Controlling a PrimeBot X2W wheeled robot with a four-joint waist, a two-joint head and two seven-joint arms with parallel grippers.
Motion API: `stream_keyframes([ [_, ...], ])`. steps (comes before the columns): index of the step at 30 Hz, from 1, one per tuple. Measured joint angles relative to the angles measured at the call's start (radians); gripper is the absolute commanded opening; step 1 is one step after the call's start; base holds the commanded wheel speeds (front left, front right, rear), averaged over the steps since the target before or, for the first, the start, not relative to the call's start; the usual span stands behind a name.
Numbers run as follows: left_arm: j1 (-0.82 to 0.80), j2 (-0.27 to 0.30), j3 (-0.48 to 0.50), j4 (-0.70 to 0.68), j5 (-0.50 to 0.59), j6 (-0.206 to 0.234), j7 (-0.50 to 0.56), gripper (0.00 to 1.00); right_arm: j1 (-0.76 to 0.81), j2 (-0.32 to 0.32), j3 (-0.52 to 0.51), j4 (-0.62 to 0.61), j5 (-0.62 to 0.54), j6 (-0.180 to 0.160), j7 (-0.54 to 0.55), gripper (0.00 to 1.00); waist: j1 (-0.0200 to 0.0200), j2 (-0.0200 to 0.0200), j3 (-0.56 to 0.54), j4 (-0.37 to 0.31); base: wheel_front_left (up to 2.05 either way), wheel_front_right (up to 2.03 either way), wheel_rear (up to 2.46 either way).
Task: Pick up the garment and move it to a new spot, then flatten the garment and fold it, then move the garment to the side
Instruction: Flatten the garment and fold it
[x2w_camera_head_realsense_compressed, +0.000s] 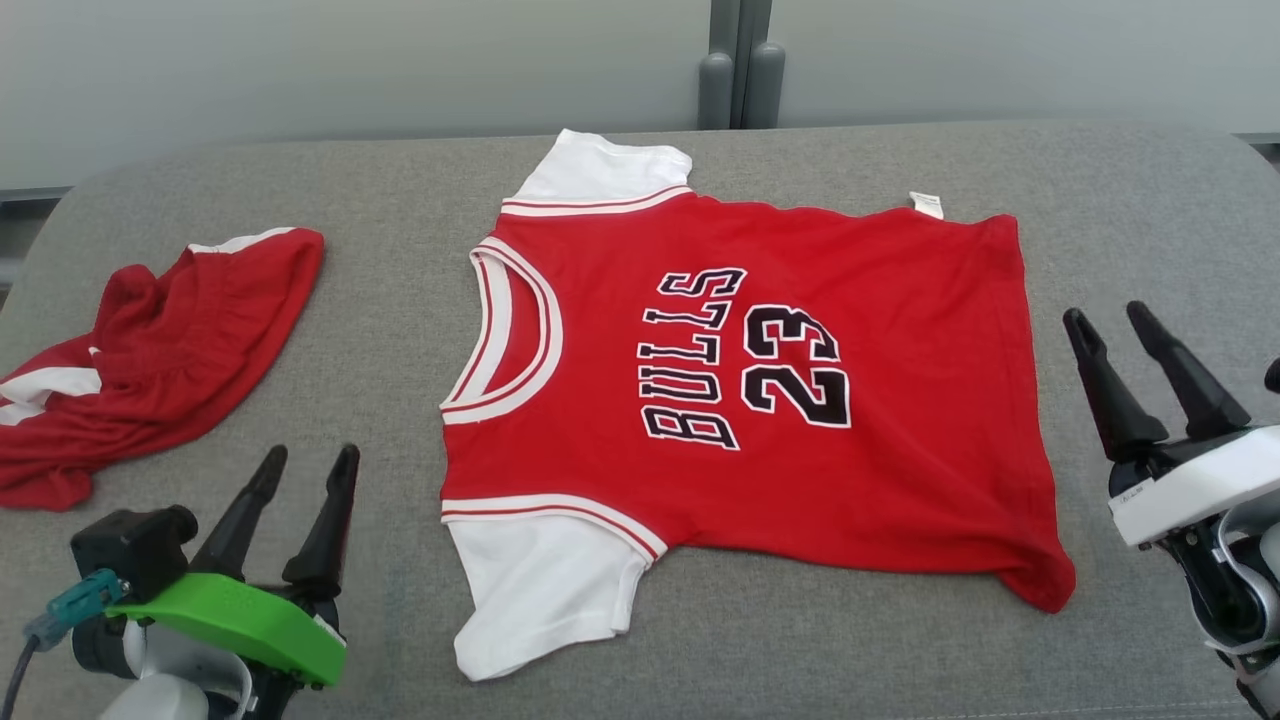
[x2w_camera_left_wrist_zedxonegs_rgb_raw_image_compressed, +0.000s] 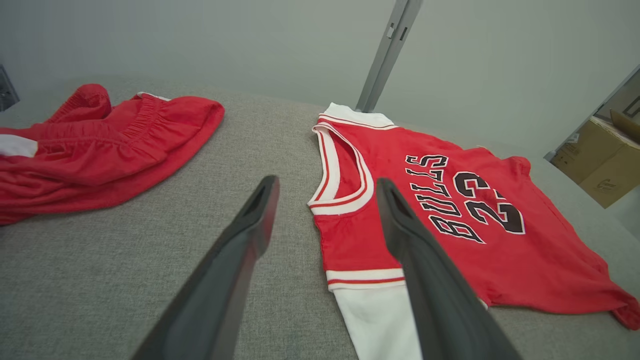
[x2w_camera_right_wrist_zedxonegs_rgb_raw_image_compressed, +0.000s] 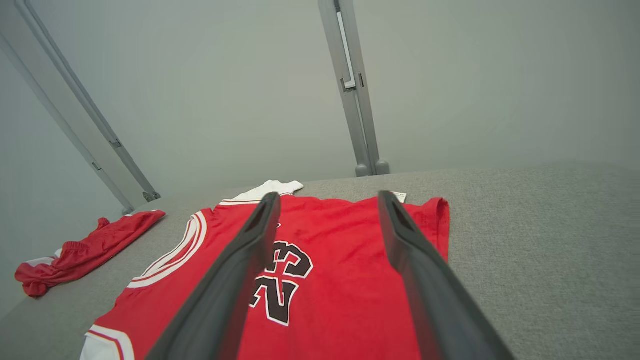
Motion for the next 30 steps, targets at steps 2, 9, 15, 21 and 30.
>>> stream_keyframes([
  [2,-0.002,-0.006,0.024,-0.006,0.011,0.007,-0.009,1.0,-0.007,0.013,-0.026,-0.013,-0.022,-0.029,0.0,1.0,0.0,0.0,0.0,0.001,0.0,0.0,0.0],
  [9,-0.013,-0.02,0.076,-0.032,0.063,0.017,-0.026,1.0,-0.007,0.081,-0.15,-0.093,-0.073,-0.112,0.0,1.0,0.0,0.0,-0.001,0.003,0.0,0.0,0.0],
  [15,-0.014,-0.041,0.113,-0.035,0.117,0.024,-0.026,1.0,0.008,0.114,-0.184,-0.146,-0.171,-0.132,0.0,1.0,0.0,0.0,-0.006,0.0,0.0,0.0,0.0],
  [21,-0.004,-0.051,0.115,-0.036,0.184,0.031,-0.026,1.0,0.08,0.122,-0.195,-0.159,-0.234,-0.147,0.0,1.0,0.0,0.0,-0.01,-0.004,0.0,0.0,0.0],
  [30,0.012,-0.095,0.148,-0.053,0.235,0.031,-0.026,1.0,0.117,0.147,-0.242,-0.178,-0.287,-0.158,0.0,1.0,0.0,0.0,-0.012,0.0,0.0,0.0,0.0],
])
